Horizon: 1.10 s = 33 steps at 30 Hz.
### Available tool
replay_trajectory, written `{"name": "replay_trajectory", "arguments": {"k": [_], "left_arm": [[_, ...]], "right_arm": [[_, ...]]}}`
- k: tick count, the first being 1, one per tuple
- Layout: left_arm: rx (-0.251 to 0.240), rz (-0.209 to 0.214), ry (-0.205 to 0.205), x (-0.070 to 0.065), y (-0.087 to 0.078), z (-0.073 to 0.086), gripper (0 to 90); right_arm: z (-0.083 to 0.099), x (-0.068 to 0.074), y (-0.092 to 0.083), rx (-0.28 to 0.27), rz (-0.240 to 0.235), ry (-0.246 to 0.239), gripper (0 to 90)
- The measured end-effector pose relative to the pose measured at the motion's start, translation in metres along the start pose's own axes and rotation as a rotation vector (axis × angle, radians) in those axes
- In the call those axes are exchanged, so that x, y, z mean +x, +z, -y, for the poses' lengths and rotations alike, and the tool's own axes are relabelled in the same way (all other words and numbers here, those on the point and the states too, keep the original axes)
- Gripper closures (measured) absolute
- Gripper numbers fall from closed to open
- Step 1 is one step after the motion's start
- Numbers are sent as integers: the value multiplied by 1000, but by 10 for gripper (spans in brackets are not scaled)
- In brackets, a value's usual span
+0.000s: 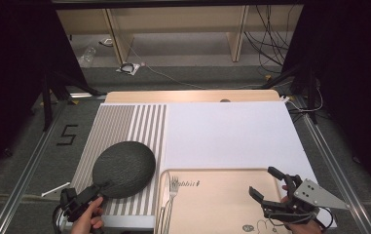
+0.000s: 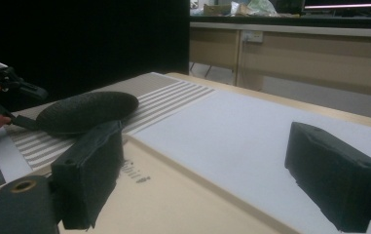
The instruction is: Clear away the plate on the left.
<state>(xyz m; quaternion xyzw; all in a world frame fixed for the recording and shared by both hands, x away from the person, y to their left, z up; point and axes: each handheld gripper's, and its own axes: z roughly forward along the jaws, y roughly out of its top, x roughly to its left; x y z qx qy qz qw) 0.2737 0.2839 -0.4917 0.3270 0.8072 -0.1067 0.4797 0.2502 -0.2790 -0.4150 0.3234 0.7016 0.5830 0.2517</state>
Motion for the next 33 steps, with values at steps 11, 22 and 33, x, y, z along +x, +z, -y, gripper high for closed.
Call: {"name": "replay_trajectory", "arguments": {"k": [11,22,33], "left_arm": [[-14,4,-60,4,7,2,216],[-17,10,-98,2,17,3,283],[-30,7,-131,3,22,4,396]], "right_arm": [[0,0,0,2,-3,1,150],[0,0,0,1,-5,3,151],[0,0,0,3,-6,5,154]]}}
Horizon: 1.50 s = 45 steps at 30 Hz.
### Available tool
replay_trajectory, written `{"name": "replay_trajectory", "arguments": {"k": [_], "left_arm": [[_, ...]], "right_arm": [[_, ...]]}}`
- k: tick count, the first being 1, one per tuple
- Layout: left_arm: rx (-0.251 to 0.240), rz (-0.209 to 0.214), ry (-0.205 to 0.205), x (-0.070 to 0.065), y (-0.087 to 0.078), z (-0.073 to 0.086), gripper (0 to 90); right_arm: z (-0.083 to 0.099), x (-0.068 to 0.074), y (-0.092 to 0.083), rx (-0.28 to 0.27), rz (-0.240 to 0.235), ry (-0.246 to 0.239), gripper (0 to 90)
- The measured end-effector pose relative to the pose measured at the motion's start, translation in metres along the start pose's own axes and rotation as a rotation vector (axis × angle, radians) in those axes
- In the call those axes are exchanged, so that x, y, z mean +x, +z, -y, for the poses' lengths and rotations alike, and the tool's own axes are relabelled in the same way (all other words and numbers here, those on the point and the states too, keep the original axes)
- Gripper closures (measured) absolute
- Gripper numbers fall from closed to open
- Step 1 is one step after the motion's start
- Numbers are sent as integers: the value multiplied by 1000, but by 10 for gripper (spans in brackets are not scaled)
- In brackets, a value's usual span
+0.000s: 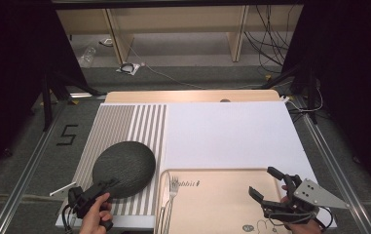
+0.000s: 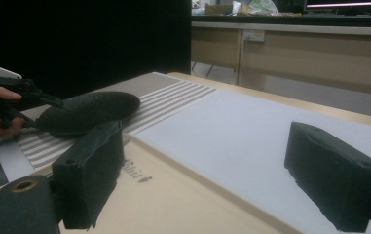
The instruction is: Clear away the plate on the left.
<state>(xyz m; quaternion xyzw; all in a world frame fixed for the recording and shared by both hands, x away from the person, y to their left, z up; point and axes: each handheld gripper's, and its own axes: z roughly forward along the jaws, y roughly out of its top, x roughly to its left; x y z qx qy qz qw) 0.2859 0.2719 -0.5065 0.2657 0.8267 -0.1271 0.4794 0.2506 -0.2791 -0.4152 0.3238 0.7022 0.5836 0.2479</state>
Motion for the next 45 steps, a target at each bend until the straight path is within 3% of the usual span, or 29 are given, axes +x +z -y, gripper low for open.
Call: {"name": "replay_trajectory", "arguments": {"k": [12,24,29,34,45], "left_arm": [[-24,-6,-57,4,1,1,507],[-49,-43,-96,11,0,4,732],[-62,-17,-102,12,-1,4,782],[-85,40,-106,11,-4,4,835],[-104,82,-143,15,-4,7,849]], "right_arm": [[0,0,0,4,-3,-2,157],[0,1,0,1,-7,-6,158],[0,1,0,0,-7,-7,159],[0,1,0,3,-7,-8,159],[0,1,1,4,-8,-10,159]]}}
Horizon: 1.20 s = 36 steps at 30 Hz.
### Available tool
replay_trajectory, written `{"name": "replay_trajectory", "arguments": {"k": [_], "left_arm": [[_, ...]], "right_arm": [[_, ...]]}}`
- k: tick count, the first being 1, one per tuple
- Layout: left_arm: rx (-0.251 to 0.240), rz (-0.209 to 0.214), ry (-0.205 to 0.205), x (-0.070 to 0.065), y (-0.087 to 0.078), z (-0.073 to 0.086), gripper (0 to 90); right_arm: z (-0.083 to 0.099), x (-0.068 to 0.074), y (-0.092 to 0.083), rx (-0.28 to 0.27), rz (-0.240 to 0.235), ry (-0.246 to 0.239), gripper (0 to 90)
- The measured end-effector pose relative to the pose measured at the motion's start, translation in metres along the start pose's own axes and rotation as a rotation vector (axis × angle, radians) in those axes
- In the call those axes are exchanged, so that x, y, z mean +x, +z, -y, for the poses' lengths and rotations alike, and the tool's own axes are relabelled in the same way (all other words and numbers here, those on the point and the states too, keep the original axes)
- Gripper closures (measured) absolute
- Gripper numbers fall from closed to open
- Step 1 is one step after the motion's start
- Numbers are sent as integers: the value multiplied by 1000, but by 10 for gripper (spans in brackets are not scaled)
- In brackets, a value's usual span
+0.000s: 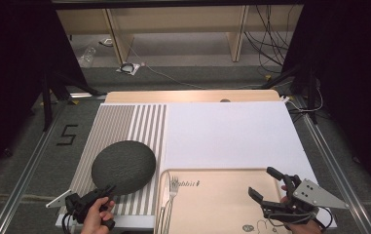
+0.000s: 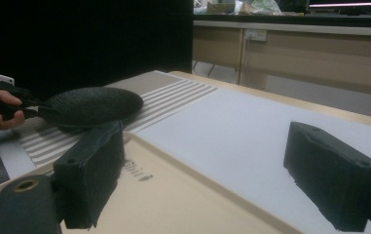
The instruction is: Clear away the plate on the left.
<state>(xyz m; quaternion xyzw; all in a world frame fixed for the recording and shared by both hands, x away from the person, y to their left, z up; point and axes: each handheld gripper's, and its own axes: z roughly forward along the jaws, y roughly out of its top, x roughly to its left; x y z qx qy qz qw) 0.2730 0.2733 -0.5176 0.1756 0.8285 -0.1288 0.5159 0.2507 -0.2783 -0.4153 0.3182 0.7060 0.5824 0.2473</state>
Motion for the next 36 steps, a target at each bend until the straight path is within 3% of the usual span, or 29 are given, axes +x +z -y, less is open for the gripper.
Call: {"name": "replay_trajectory", "arguments": {"k": [17,26,36], "left_arm": [[-10,27,-32,4,0,1,851],[-9,66,7,-2,-1,3,851],[49,111,50,-9,0,11,851]], "right_arm": [[0,0,0,-2,0,0,159],[0,0,0,0,0,0,159],[0,0,-1,-2,1,3,160]]}}
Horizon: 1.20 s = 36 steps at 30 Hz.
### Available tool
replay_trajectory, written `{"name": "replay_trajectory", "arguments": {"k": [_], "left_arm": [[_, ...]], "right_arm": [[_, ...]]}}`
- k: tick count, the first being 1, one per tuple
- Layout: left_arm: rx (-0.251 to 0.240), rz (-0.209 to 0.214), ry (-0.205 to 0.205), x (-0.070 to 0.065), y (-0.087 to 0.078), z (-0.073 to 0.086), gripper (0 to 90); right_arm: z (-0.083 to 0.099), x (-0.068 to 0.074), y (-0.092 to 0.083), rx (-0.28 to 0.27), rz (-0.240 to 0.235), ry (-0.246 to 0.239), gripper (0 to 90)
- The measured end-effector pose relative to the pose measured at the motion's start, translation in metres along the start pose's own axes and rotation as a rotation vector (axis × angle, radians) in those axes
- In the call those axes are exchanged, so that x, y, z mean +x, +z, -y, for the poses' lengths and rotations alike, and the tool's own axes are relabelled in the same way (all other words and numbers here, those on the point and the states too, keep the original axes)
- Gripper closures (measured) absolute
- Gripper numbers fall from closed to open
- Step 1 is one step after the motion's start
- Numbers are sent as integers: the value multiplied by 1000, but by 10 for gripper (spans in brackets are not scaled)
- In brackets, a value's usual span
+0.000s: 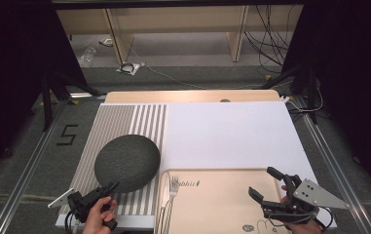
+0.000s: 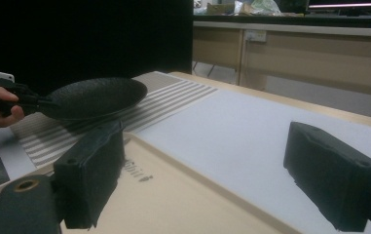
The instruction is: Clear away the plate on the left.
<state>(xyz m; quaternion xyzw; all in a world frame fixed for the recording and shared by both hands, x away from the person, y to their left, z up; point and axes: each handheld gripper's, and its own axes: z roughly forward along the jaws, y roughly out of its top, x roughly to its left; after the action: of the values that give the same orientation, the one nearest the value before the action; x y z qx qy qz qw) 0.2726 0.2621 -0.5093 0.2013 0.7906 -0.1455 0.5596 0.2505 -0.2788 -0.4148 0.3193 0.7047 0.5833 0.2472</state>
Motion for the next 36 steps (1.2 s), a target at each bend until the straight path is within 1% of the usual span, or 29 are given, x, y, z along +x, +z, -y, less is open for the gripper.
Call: {"name": "replay_trajectory", "arguments": {"k": [3,6,10,16,23,36], "left_arm": [[29,13,3,-2,1,4,851],[60,22,20,-5,3,8,851],[90,39,27,-8,6,14,851],[148,56,53,-13,9,25,851],[222,57,83,-15,15,39,851],[319,57,130,-17,25,64,851]], "right_arm": [[0,0,0,-1,0,-1,159],[0,0,0,1,1,-1,159],[0,0,0,0,2,-1,160],[0,0,0,0,2,0,159],[0,-1,0,-3,3,0,159],[0,-1,0,-5,2,1,160]]}}
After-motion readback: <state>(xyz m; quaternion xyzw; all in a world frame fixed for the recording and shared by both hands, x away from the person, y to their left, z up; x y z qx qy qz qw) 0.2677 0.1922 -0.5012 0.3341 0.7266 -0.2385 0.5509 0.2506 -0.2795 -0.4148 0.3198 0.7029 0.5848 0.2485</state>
